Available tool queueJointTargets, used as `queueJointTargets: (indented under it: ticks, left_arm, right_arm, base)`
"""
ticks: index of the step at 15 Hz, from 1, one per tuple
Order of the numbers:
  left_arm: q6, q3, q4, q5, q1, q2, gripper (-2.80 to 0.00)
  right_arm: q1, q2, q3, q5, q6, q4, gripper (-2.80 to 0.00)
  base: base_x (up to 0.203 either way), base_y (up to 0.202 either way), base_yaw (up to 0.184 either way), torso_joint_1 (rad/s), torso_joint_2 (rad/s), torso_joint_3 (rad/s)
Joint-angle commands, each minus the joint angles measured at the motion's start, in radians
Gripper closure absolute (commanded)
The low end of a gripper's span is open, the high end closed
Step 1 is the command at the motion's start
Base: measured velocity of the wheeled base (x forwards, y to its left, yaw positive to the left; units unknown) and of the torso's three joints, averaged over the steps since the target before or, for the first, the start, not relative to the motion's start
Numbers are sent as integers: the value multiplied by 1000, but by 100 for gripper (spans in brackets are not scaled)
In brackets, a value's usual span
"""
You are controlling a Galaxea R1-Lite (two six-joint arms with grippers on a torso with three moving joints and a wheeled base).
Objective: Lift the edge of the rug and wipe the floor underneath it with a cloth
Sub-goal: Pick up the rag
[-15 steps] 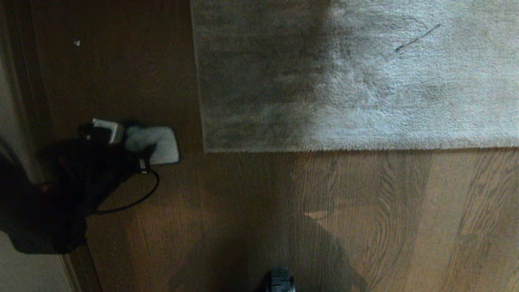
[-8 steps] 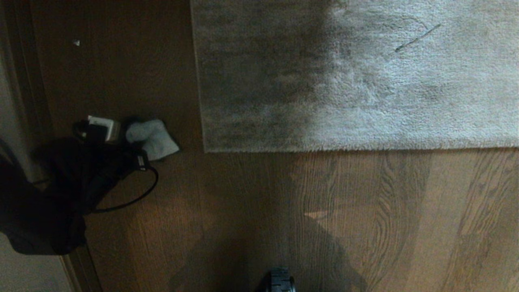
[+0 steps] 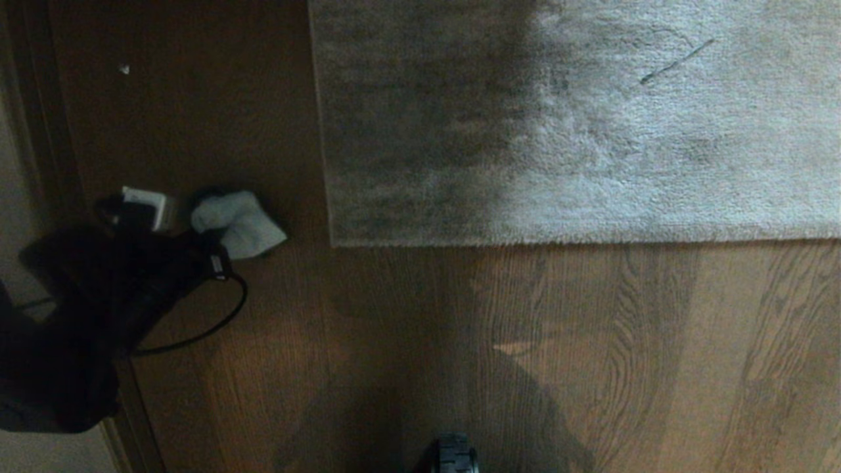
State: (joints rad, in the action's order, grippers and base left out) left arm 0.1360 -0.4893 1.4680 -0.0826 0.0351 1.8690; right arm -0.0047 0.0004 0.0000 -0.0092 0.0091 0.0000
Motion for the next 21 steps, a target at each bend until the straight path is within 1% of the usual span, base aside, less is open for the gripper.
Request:
queueJointTargets:
  ticks: [1, 6, 15, 16, 18, 21]
  left_arm:
    - [1, 46, 8, -2, -4, -82, 0]
    - [-1, 142, 8, -3, -4, -186, 0]
    - [-1, 417, 3, -14, -3, -381, 0]
    - [-1, 439, -9, -14, -3, -406, 0]
    - [0, 471, -67, -17, -4, -459, 0]
    - [5, 487, -214, -18, -4, -538, 0]
  right_arm:
    - [0, 0, 0, 0, 0, 0, 0]
    - [0, 0, 0, 0, 0, 0, 0]
    - [0, 0, 0, 0, 0, 0, 0]
    - [0, 0, 0, 0, 0, 0, 0]
    - [0, 0, 0, 0, 0, 0, 0]
    - [0, 0, 0, 0, 0, 0, 0]
  base:
    - [0, 0, 0, 0, 0, 0]
    - [0, 0, 0, 0, 0, 0]
    - [0, 0, 0, 0, 0, 0]
    - [0, 0, 0, 0, 0, 0]
    - [0, 0, 0, 0, 0, 0]
    - [0, 0, 0, 0, 0, 0]
